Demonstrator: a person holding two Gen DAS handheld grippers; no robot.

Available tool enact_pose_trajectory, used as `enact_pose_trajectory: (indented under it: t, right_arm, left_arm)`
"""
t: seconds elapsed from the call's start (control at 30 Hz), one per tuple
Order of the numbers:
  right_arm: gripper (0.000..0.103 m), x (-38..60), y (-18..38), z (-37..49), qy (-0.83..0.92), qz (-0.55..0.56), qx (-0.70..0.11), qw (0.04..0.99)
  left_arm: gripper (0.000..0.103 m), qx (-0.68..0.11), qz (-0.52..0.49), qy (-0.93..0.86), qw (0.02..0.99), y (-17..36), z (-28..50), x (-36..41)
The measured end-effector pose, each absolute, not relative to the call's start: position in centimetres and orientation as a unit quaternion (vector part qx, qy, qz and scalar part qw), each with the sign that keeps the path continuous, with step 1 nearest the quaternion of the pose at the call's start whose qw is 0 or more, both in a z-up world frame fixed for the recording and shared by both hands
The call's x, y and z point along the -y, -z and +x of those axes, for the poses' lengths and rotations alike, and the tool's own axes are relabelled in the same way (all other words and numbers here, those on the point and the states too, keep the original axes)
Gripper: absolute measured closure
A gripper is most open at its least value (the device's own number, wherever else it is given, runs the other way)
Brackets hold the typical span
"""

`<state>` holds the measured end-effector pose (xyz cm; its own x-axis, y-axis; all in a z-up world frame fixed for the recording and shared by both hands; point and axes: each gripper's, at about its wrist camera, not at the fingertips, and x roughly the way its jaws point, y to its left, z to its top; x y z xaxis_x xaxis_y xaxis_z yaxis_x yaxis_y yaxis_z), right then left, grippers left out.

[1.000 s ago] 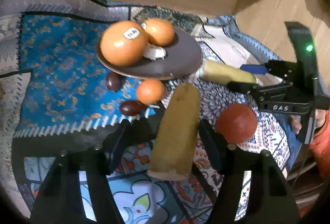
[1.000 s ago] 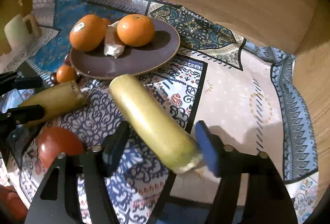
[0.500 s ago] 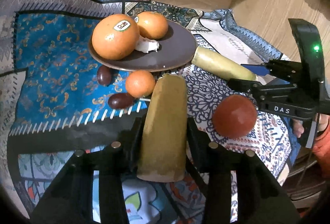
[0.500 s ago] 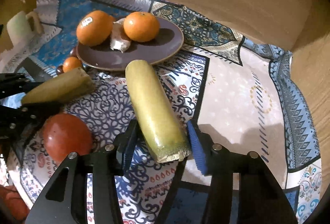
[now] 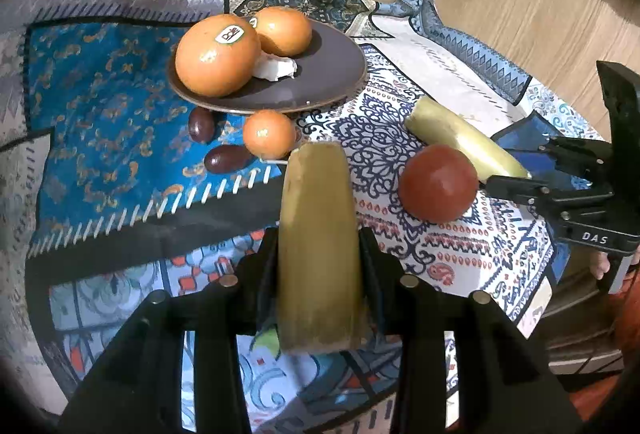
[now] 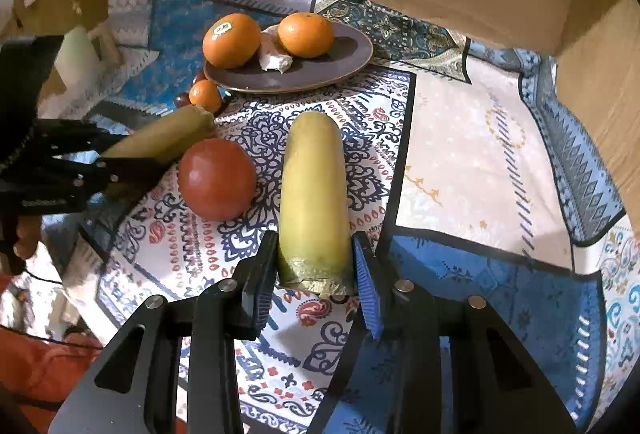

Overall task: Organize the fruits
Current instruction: 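Lift the squash with the left tool while the right tool lifts the zucchini toward the plate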

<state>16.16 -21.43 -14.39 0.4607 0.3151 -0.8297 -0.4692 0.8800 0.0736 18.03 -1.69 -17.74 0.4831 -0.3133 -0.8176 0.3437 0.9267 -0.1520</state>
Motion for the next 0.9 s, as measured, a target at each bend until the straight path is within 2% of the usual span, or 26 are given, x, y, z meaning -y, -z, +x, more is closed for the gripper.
enact_pose_trajectory:
  t: [0.23, 0.57, 0.9]
  right_arm:
    - [0.068, 19.1, 15.4, 18.3, -0.243, -0.118, -0.467, 0.842]
    - [0.068, 18.7, 16.0, 20.7, -0.257, -0.089, -0.463, 0.843]
    - [0.068, 19.9, 14.8, 20.9, -0.252, -0.056, -0.428, 0.866]
  left_arm:
    - [0.064, -0.474, 0.027, 0.195, 0.858, 18.0, 19.8, 2.5]
    - [0.065, -0.470, 0.029, 0.193, 0.861, 18.1, 20.7, 2.9]
    - [0.065, -0.415, 0.002, 0.187, 0.890, 14.1, 20.0, 1.9]
